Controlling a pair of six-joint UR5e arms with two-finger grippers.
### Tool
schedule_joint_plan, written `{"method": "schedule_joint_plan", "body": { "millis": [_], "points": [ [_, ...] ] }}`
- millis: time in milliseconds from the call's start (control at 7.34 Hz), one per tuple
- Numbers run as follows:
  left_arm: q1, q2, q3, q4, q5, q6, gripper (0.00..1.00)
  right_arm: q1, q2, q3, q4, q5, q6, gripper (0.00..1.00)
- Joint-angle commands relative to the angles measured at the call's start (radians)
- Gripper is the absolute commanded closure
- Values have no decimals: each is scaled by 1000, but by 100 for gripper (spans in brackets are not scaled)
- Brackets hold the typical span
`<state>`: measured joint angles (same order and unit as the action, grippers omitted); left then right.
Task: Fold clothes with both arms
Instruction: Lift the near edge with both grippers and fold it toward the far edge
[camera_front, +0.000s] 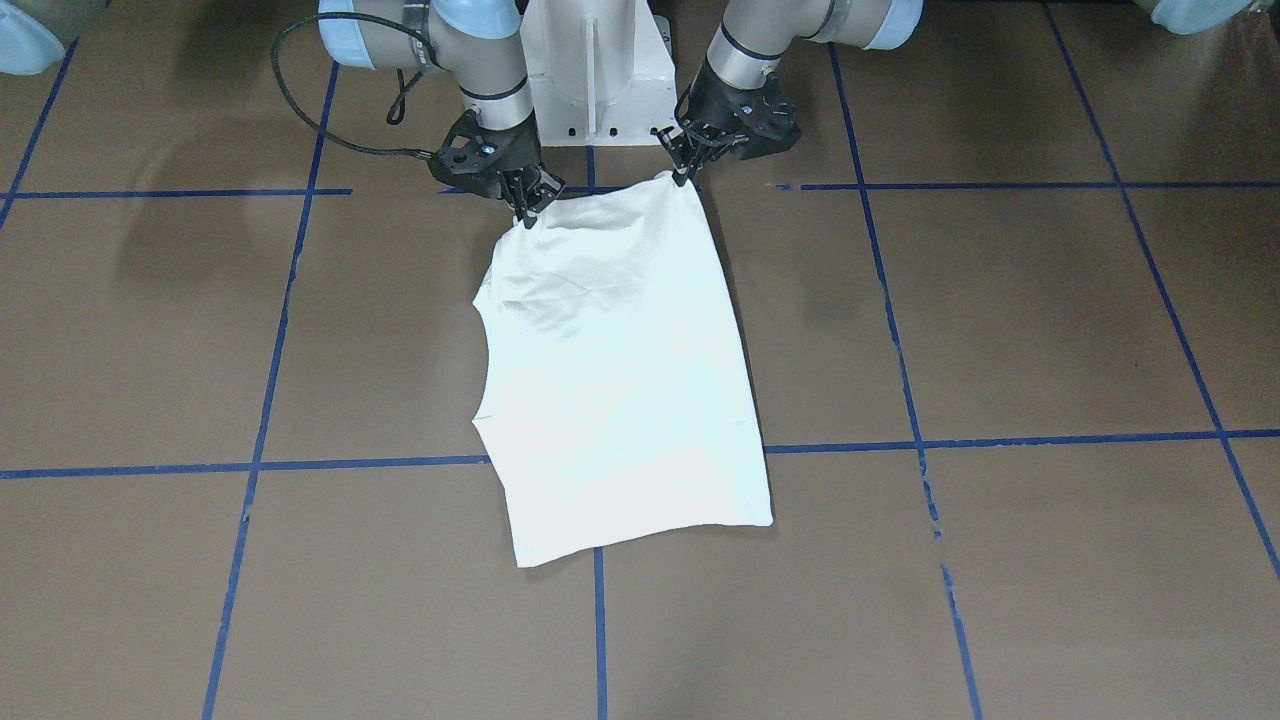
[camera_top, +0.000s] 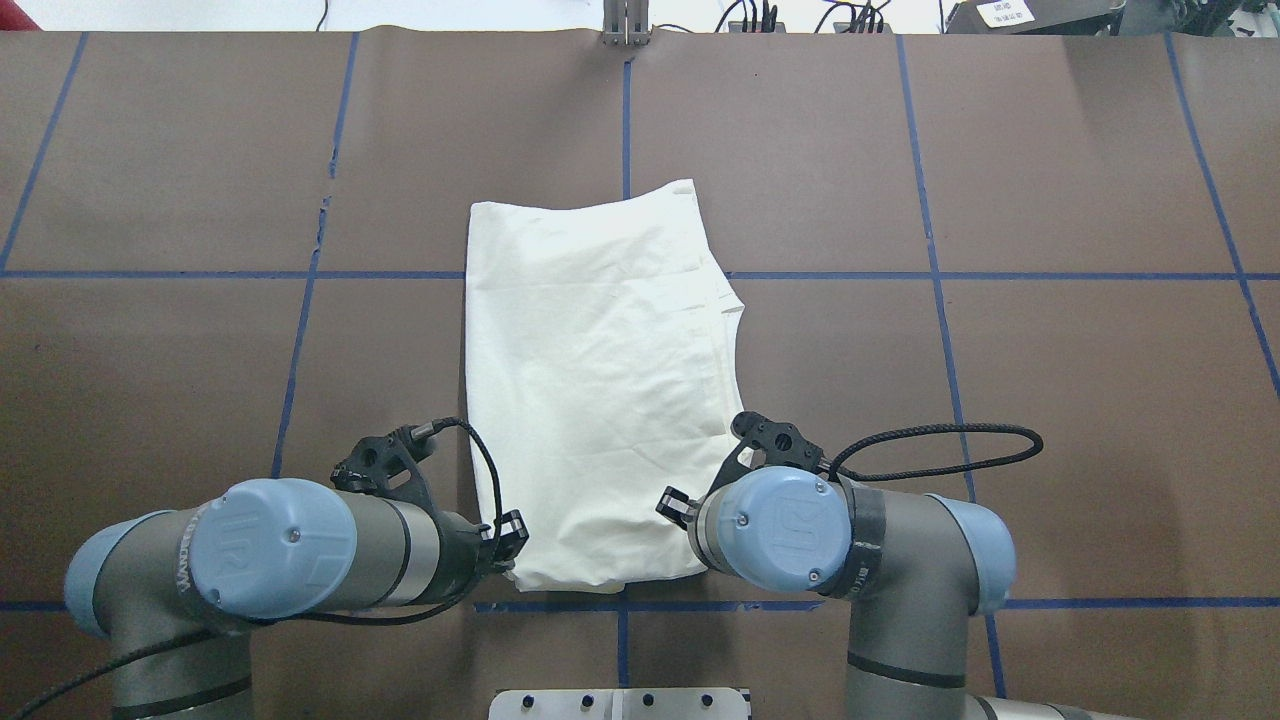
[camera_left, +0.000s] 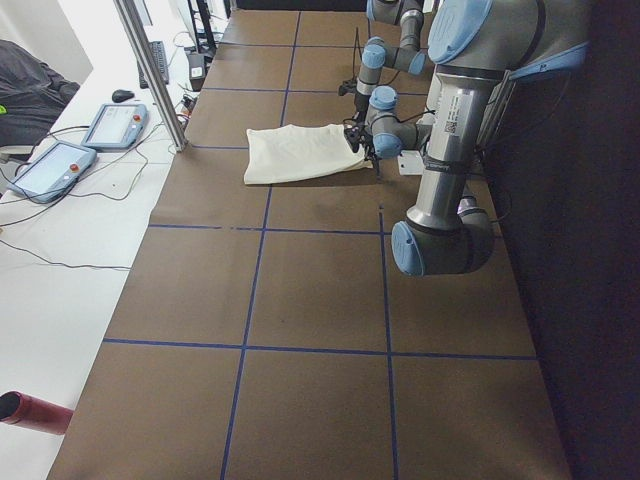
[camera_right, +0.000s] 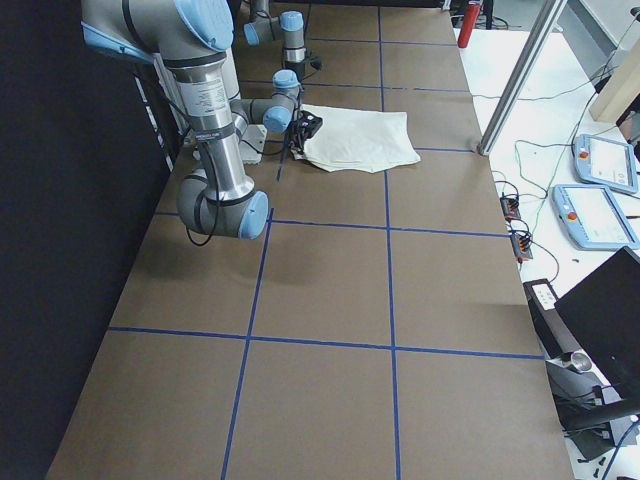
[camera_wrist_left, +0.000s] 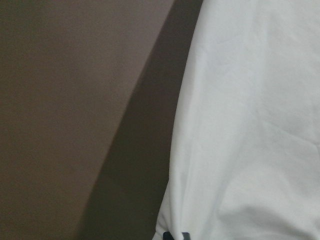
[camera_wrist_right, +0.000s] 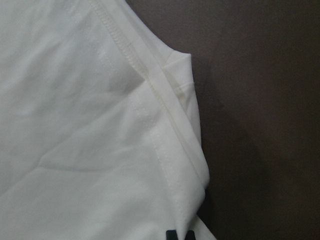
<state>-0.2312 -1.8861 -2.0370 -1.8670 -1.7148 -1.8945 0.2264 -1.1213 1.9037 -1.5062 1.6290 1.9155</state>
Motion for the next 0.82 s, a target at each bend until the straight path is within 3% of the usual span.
{"method": "schedule_joint_plan", "body": {
  "millis": [0, 273, 681],
  "points": [
    [87, 5, -46, 2, 4, -8, 100, -48, -101, 134, 1, 5, -13, 100],
    [102, 4, -58, 2, 3, -6, 100, -76, -83, 127, 3, -1, -16, 100],
    [0, -2, -100, 8, -8, 35, 100, 90, -63, 101, 150, 6, -107, 100]
  ]
}}
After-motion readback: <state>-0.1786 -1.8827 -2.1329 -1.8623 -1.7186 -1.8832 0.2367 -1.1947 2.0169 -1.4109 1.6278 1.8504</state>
